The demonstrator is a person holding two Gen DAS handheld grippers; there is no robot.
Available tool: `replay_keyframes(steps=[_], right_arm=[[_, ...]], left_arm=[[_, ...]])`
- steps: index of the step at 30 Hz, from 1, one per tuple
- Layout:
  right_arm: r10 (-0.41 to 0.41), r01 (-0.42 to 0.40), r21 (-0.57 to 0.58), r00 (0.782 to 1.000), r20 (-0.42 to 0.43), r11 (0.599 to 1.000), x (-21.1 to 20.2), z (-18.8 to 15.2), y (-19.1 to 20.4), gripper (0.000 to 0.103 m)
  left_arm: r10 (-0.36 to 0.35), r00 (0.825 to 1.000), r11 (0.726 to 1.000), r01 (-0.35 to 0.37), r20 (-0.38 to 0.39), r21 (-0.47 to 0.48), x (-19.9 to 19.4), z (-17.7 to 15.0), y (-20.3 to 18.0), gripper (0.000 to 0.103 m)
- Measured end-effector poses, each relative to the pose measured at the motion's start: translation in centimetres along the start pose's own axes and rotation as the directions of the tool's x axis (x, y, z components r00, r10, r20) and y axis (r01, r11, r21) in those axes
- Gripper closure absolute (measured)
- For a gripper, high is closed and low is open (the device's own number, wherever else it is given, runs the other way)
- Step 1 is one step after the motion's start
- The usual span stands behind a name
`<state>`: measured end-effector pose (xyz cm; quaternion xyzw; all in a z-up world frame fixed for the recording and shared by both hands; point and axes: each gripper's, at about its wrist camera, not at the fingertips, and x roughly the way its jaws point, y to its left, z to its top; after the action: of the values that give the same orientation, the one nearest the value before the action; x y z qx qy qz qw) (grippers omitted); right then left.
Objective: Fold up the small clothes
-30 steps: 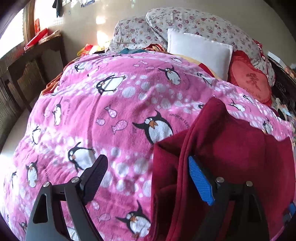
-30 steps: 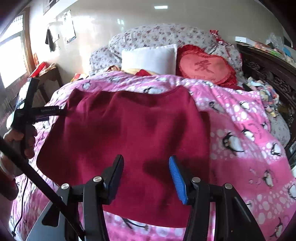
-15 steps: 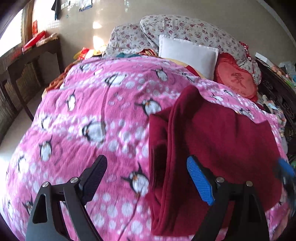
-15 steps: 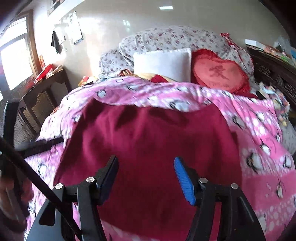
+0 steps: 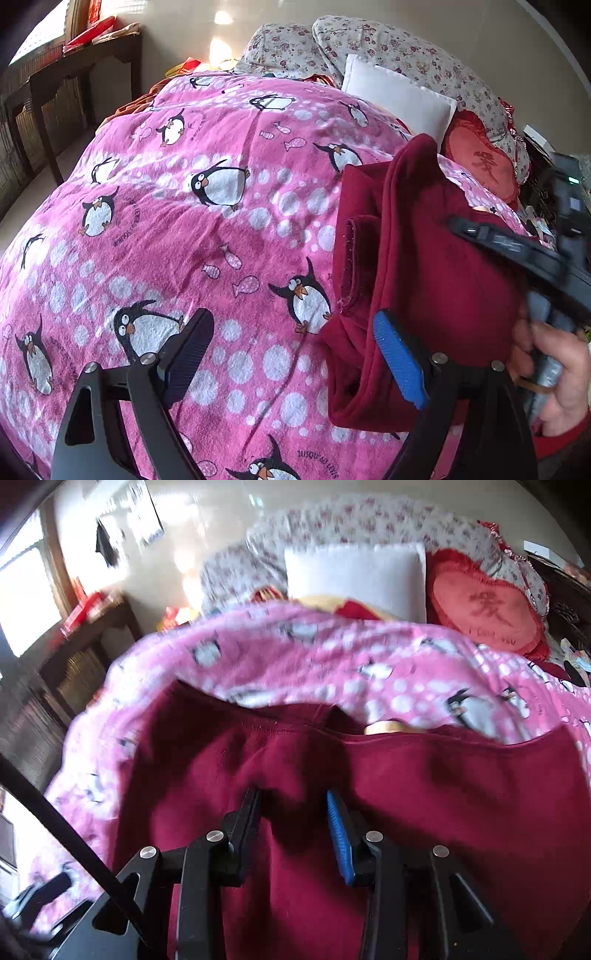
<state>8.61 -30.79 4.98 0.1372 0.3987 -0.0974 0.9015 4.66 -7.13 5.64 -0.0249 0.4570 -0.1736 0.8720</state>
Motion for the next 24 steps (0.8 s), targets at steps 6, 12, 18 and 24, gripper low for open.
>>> replay_keyframes(steps=[6,12,18,24], right_arm=[[0.028,-0.027,-0.015,0.998,0.052,1.0,-2.9,-0.4,1.2,0.061],[0.076,-0.073,-0.064,0.996,0.056,0.995,-5.0,-1.5,2.9,0.047],[0.06,-0.06,0.004,0.998,-0.016,0.998,-1.7,-2.7,2.5,0.036],[0.13,-0.129,-0.018,0.991,0.018,0.991,-6.2,-2.6,3.4,0.033]], left_arm=[[-0.007,1.0,1.0,0.007,0.004,0.004,-1.1,-0.4,0.2,0.015],[-0.017,1.0,0.999,0.017,-0.006,0.032,-3.1,-1.2,-0.6,0.015],[0.002,1.0,0.999,0.0,-0.025,0.044,-5.3,-2.4,-0.4,0.015],[-0.014,0.999,0.999,0.015,-0.029,0.037,-5.8,-3.3,-0.1,0.015]])
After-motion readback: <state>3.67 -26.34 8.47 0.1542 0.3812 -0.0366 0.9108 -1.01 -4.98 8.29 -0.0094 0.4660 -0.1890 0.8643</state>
